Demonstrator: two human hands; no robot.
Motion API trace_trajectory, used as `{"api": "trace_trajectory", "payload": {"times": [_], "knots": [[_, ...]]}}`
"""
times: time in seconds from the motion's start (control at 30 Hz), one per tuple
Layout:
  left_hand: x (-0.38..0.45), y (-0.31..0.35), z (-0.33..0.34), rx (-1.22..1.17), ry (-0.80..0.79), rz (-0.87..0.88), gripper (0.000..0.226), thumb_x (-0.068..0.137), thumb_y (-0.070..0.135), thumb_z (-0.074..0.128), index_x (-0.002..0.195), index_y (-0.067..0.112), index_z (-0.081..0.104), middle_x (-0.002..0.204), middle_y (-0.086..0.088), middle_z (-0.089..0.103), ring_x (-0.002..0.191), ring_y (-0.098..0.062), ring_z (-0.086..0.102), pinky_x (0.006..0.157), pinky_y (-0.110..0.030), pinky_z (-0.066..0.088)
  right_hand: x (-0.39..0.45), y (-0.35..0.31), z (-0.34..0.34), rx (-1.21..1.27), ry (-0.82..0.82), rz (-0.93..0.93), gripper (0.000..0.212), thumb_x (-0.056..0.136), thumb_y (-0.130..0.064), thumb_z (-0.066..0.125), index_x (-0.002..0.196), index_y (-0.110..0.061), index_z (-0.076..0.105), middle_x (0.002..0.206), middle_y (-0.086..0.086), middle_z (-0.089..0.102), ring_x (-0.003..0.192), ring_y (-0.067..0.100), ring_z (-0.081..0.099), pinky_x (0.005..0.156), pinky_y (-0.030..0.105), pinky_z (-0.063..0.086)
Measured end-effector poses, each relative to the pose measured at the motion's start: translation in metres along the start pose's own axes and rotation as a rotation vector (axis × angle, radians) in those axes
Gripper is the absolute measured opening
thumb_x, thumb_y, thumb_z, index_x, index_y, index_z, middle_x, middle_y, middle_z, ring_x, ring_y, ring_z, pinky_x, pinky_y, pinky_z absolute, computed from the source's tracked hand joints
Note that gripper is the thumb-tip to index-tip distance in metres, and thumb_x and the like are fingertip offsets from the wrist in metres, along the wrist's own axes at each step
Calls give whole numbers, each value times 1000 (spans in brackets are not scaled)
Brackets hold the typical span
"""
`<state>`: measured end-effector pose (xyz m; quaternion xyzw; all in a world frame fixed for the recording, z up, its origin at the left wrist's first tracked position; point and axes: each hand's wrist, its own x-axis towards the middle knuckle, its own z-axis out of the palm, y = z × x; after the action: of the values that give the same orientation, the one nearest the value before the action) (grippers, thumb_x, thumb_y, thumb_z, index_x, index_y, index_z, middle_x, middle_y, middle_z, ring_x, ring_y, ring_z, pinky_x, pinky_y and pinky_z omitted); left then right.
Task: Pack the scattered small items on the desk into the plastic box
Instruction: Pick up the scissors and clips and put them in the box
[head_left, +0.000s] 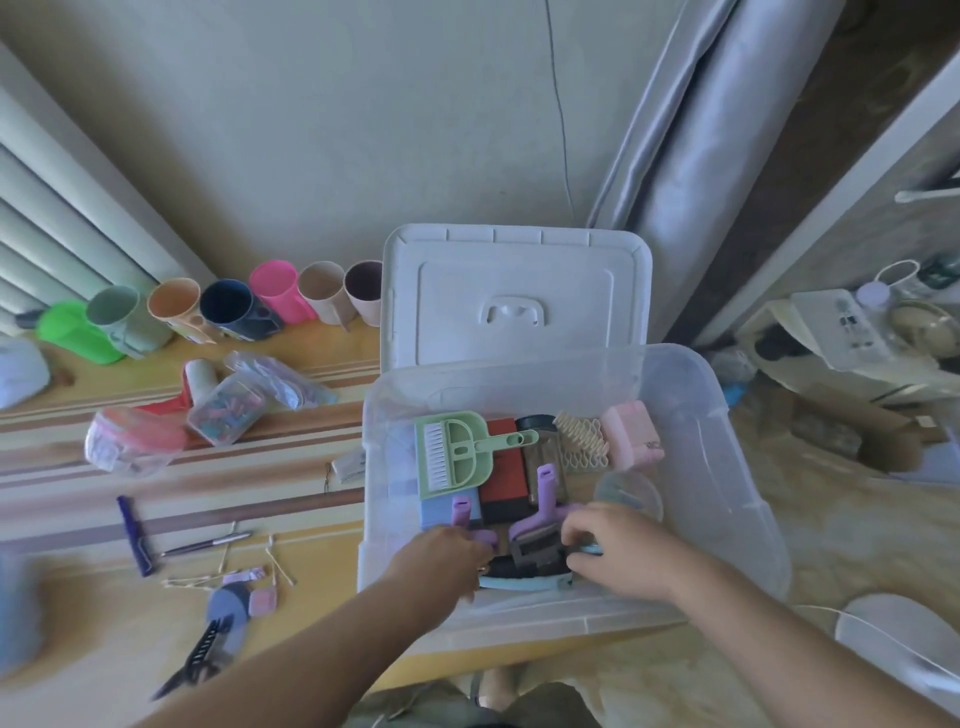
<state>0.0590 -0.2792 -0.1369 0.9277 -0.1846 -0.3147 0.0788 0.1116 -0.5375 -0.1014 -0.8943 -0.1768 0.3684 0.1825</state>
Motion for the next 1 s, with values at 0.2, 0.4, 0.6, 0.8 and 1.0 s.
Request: {"api": "trace_trajectory", "payload": {"times": [0.2,0.4,0.6,0.8,1.0], "knots": [[-7,-7,-1,26,-70,5,55,91,1,64,139,21,46,160,-22,35,102,-42,67,82,-51,59,-10,-32,-3,73,106,-11,16,94,-37,70,85,-46,59,100,-26,62,90,-2,60,82,23,50],[-62,-20,-56,-106,336,128,23,101,25,54,121,22,66,119,-9,68,100,-32,66,76,-41,53,-5,-87,-3,58,292,-111,27,94,-25,73,103,-47,61,107,-28,59,87,-5,61,76,21,50],[-120,-137,-30,-313,802,-117,41,88,30,69,129,28,64,126,2,59,117,-23,56,99,-39,48,41,-158,10,-222,611,-298,51,76,-10,82,125,-16,69,127,4,62,121,33,56,101,48,50],[-190,-260,34,-381,671,-502,50,86,29,73,135,29,60,135,2,53,127,-25,49,103,-43,47,98,-263,49,-228,587,-494,48,77,-11,76,124,-15,68,126,7,56,125,36,51,100,48,50],[-242,-341,74,-394,464,-819,51,86,29,69,136,32,59,141,1,48,133,-31,44,108,-48,43,160,-335,122,-292,319,-509,45,84,-17,71,129,-19,65,135,7,56,131,33,47,105,50,48]]}}
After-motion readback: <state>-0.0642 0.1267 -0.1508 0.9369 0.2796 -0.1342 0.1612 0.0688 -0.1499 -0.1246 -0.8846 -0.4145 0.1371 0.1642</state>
